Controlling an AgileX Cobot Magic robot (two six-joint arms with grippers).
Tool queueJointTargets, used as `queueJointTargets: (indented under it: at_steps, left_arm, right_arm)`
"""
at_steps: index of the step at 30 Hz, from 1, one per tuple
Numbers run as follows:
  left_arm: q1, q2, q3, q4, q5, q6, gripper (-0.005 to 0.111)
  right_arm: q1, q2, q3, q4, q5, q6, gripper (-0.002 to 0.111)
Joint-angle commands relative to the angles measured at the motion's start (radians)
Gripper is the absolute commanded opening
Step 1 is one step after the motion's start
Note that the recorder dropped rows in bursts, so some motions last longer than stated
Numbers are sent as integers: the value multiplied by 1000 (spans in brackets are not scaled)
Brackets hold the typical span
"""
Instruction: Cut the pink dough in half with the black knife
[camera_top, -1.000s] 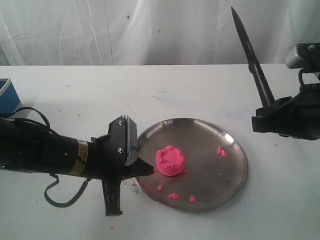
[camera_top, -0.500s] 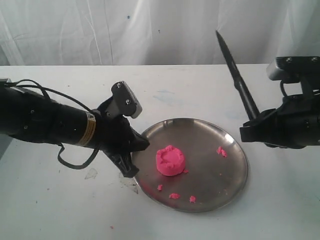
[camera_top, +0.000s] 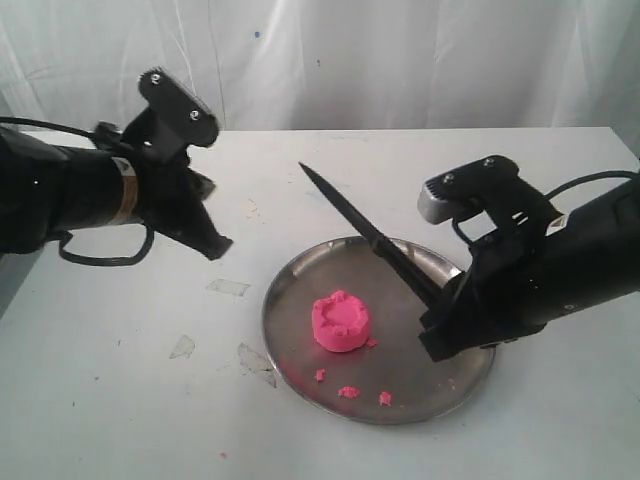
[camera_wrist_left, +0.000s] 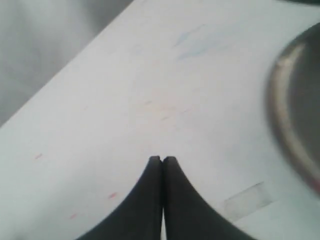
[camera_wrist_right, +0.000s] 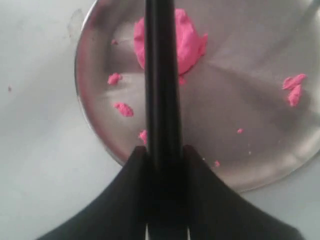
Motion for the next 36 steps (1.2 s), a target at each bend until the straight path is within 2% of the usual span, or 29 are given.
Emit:
queueJointTargets:
  at_steps: [1, 4, 7, 11, 13, 15, 17, 20, 30, 36]
  left_arm:
    - [-2, 6, 39, -75, 310, 129, 0]
    - [-2, 28, -3, -414, 322, 462, 0]
    - [-2, 46, -66, -950, 296, 1013, 0]
    - [-2, 69, -129, -1630, 394, 1795, 0]
    - [-2, 83, -160, -1872, 477, 2025, 0]
    - [-2, 100, -194, -2042, 548, 2157, 0]
    - [-2, 105, -215, -2113, 545, 2197, 0]
    - [-2, 105, -219, -2145, 468, 2195, 0]
    - [-2, 146, -217, -2178, 238, 2195, 0]
    - [-2, 177, -217, -2183, 171, 2195, 0]
  right_arm:
    - [36, 23, -38, -238, 51, 197, 0]
    - [38, 23, -54, -271, 71, 201, 0]
    - [38, 23, -54, -275, 71, 167, 0]
    - [38, 34, -54, -275, 37, 152, 0]
    - [38, 48, -54, -275, 25, 152, 0]
    - [38, 69, -54, -275, 36, 152, 0]
    - [38, 90, -54, -275, 76, 152, 0]
    - [38, 96, -55, -262, 98, 152, 0]
    - [38, 170, -55, -225, 39, 152, 0]
    - [38, 213, -59, -223, 42, 152, 0]
